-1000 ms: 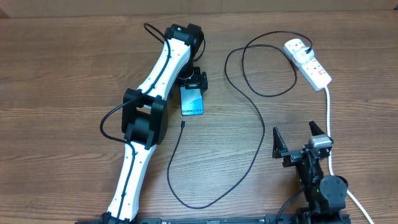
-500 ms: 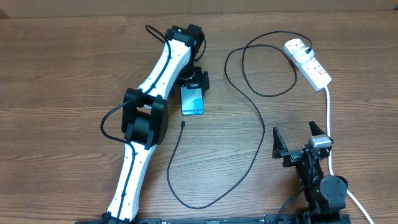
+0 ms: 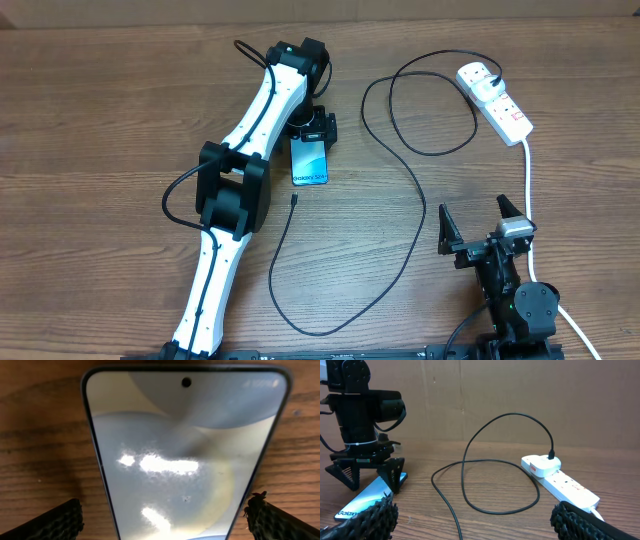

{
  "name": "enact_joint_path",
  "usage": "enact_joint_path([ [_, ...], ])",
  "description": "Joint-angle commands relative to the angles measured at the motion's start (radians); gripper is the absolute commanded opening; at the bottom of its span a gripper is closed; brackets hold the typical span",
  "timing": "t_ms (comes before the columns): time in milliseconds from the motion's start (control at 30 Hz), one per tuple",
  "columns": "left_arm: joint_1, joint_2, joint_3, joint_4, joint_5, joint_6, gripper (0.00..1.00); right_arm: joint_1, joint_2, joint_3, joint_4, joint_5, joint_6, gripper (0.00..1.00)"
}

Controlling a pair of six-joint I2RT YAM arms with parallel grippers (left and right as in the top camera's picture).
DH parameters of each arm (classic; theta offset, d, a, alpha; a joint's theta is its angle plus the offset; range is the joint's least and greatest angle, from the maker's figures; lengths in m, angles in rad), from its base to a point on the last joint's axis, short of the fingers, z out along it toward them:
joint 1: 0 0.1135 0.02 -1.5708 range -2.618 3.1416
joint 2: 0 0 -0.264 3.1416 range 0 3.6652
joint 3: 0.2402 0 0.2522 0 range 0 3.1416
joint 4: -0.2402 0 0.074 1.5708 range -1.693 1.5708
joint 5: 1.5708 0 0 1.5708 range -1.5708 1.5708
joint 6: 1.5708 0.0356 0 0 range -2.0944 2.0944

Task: Plug charger to phone and switch on socket

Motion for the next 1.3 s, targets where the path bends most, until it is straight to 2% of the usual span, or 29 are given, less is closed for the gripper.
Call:
enact_joint_path([
  [0, -0.01, 0.009, -0.006, 0.011, -0.009, 0.013, 1.0, 0.007, -0.012, -0.01, 0.006, 0.013, -0.001, 1.0],
  [233, -0.013, 0.009, -0.015, 0.019, -0.01, 0.012, 1.0, 0.007, -0.012, -0.01, 0.006, 0.013, -0.001, 1.0],
  [733, -0.013, 0.009, -0.153, 0.072, 0.007, 0.013, 1.0, 0.007, -0.012, -0.01, 0.006, 0.013, -0.001, 1.0],
  [767, -0.013, 0.009, -0.153, 0.071, 0.008, 0.013, 0.98, 0.007, -0.012, -0.01, 0.006, 0.013, -0.001, 1.0],
  [833, -0.013, 0.009, -0.153, 0.071, 0.008, 0.013, 0.88, 0.007, -0.012, -0.01, 0.006, 0.013, -0.001, 1.0],
  [1067, -0.014, 0.009, -0.153, 0.065, 0.009, 0.012, 0.85, 0.007, -0.012, -0.01, 0.006, 0.013, -0.001, 1.0],
  [1267, -0.014, 0.009, -0.153, 0.054, 0.009, 0.012, 0.76, 0.007, -0.012, -0.01, 0.006, 0.013, -0.002, 1.0],
])
